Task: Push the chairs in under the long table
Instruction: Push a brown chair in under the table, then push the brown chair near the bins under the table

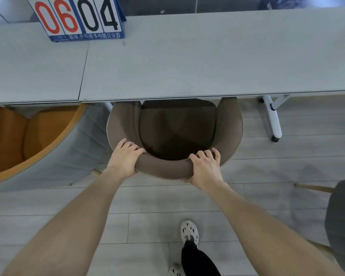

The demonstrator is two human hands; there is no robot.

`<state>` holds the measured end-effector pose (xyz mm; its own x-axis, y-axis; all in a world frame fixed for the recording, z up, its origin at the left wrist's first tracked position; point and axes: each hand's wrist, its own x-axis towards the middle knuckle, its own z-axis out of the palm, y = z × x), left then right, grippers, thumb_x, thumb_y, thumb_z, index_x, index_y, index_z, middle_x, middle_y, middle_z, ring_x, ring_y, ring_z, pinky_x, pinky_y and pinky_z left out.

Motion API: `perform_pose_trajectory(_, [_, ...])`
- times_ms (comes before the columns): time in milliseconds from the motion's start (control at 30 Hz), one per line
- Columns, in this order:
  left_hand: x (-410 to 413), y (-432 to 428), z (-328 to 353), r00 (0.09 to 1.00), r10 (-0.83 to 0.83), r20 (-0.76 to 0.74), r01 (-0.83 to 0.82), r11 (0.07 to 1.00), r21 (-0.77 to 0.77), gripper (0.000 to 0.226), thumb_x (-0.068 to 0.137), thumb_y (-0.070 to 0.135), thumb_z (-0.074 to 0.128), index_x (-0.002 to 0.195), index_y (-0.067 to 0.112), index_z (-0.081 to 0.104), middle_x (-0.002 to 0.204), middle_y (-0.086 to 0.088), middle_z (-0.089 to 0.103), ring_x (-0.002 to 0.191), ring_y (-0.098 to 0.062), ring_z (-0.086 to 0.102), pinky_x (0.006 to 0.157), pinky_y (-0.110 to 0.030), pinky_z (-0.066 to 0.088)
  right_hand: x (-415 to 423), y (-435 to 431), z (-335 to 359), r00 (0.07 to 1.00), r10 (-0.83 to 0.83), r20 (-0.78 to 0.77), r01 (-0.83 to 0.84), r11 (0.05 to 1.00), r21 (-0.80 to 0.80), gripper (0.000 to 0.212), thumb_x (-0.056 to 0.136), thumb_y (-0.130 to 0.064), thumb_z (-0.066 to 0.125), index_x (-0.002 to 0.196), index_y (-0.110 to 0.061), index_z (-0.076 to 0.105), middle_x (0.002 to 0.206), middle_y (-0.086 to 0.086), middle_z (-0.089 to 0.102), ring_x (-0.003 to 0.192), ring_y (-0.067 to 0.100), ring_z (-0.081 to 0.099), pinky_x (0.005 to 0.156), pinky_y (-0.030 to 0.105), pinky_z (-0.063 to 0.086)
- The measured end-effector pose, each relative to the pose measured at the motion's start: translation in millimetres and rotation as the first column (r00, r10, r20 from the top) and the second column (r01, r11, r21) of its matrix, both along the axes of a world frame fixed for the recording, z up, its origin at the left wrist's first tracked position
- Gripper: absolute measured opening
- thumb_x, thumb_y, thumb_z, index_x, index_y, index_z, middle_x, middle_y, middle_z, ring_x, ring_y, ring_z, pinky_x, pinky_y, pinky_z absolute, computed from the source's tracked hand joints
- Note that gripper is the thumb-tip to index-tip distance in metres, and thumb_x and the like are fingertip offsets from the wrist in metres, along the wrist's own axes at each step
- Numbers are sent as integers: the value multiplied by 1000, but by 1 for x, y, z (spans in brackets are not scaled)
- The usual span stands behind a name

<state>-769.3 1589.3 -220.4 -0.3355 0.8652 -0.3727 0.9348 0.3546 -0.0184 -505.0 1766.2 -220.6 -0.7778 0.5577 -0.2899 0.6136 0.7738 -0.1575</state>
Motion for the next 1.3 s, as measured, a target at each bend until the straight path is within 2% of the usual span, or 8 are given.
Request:
perform_pose_trajectory(133, [41, 6, 23, 999, 40, -32, -45, 986, -163, 93, 78, 51, 84, 157, 23, 43, 156, -4, 51, 153, -29, 35, 131, -59, 13, 6, -3, 0, 999, 13, -30, -14, 999, -31, 82, 69, -79, 75, 132, -29, 63, 123, -3, 66, 127, 26, 54, 130, 56, 15])
perform_pose_trajectory(233, [80, 2, 39, 995, 96, -1, -95, 986, -140, 101, 84, 49, 82, 165, 18, 29, 167, -8, 37, 160, -32, 24, 130, -58, 18, 25, -5, 15, 995, 79, -65, -83, 995, -60, 81, 85, -59, 76, 152, -23, 49, 149, 2, 56, 146, 26, 43, 133, 52, 11])
perform_pose_trajectory(333, [114, -8, 60, 987, 149, 65, -141, 984, -105, 105, 89, 44, 80, 168, 15, 17, 174, -12, 21, 163, -33, 17, 127, -53, 30, 65, -12, 44, 997, 31, -70, -40, 991, -128, 75, 93, -41, 73, 158, -18, 44, 165, 4, 41, 156, 28, 33, 126, 50, 30])
perform_pose_trajectory(433, [153, -19, 84, 985, 122, 122, -108, 988, -115, 85, 90, 43, 77, 160, 20, 36, 164, -11, 36, 147, -35, 44, 112, -50, 48, 134, -32, 73, 994, -109, 8, 109, 978, -179, 55, 98, -44, 63, 144, -15, 54, 144, 8, 55, 135, 35, 53, 106, 49, 49])
perform_pose_trajectory(533, [201, -22, 100, 980, -16, 198, 51, 984, -172, 62, 93, 47, 74, 147, 25, 50, 147, -4, 55, 132, -30, 58, 103, -46, 53, 223, -56, 89, 965, -259, 52, 264, 942, -206, 67, 100, -44, 64, 156, -15, 43, 150, 10, 53, 137, 35, 53, 106, 49, 50])
perform_pose_trajectory(800, [355, 21, 132, 945, -251, 207, 284, 948, -147, 65, 92, 49, 77, 149, 26, 55, 150, -3, 60, 133, -28, 59, 105, -42, 52, 463, -90, 115, 847, -508, 153, 531, 816, -230, 80, 98, -55, 68, 163, -19, 38, 162, 8, 47, 145, 31, 49, 115, 45, 45])
perform_pose_trajectory(1033, [523, 81, 126, 931, -345, 119, 361, 918, -164, 67, 89, 54, 77, 147, 28, 55, 148, -4, 61, 133, -29, 60, 105, -42, 53, 651, -71, 102, 780, -622, 72, 623, 759, -189, 61, 93, -55, 71, 141, -20, 57, 130, 6, 61, 124, 32, 62, 100, 43, 52])
perform_pose_trajectory(1300, [730, 145, 108, 884, -440, 160, 458, 883, -103, 73, 88, 52, 80, 151, 28, 50, 148, -6, 56, 136, -30, 56, 105, -42, 51, 836, -18, 87, 741, -671, 4, 671, 740, -39, 74, 80, -56, 82, 139, -19, 58, 135, 5, 57, 129, 33, 56, 102, 49, 51])
